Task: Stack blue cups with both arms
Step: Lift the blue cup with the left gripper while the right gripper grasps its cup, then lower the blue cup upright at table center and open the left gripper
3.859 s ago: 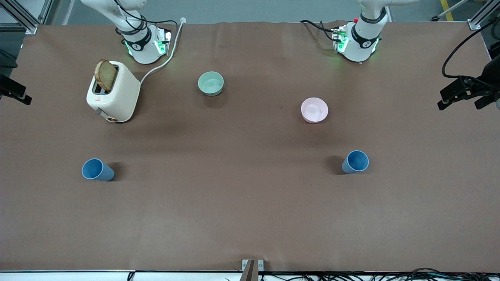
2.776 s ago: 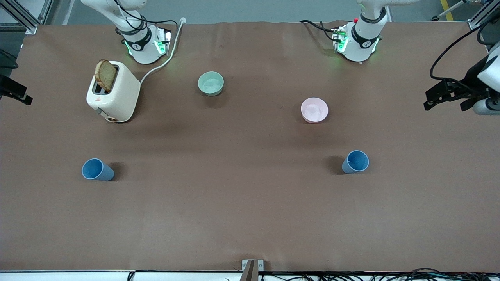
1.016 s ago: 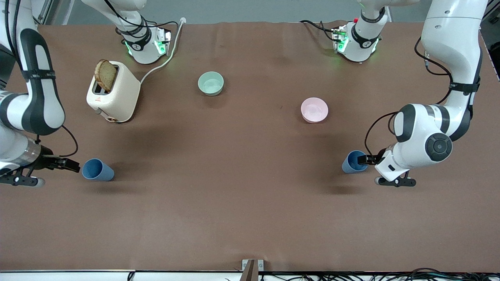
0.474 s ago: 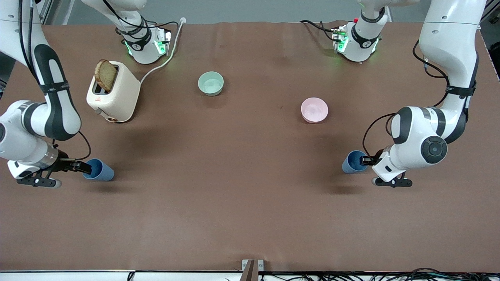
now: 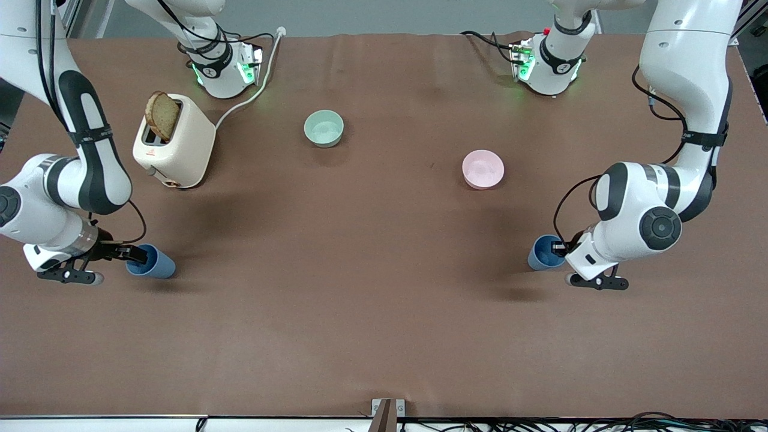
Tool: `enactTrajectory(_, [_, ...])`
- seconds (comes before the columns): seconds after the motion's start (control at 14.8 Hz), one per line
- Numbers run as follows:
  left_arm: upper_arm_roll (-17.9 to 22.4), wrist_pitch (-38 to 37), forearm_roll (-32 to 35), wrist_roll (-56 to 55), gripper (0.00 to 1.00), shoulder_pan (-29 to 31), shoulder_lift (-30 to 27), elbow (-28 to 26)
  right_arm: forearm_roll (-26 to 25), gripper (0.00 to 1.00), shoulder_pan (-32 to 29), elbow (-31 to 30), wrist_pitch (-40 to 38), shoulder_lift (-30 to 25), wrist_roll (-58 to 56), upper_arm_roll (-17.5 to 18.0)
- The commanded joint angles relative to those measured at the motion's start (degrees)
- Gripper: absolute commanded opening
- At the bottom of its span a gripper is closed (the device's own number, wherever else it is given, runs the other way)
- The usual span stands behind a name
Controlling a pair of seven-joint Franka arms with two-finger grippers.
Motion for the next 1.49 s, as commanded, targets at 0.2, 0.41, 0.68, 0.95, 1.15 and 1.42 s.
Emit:
enactTrajectory(0.2, [-0.4, -15.2, 1.0, 0.3, 0.00, -5.9, 1.5, 17.2, 1.1, 0.37, 0.1, -1.6, 1.3, -0.5, 0.4, 0.7])
enactTrajectory(0.41, [-0.4, -17.5, 0.5, 0.3, 0.00, -12.7, 3.8, 21.6, 1.1, 0.02, 0.1, -1.4, 1.1, -0.5, 0.4, 0.7])
enactTrajectory(0.68, [-0.6, -16.8, 0.2, 0.0, 0.00, -21.8, 9.0, 26.8, 1.1, 0.00, 0.1, -1.1, 1.3, -0.5, 0.4, 0.7])
enactTrajectory(0.95, [-0.5, -10.7, 0.1, -0.5, 0.00, -29.7, 13.3, 27.3, 1.1, 0.00, 0.1, -0.6, 0.8, -1.0, 0.4, 0.7])
enactTrajectory(1.15, [-0.6, -7.4, 0.0, -0.4, 0.00, -33.1, 14.5, 27.3, 1.0, 0.00, 0.2, 0.9, -1.2, -3.7, 0.4, 0.7])
enactTrajectory(1.42, [-0.4, -6.7, -1.2, -1.4, 0.04, -36.3, 16.3, 26.9, 1.0, 0.00, 1.8, 4.6, -10.6, -10.0, 3.8, 0.8])
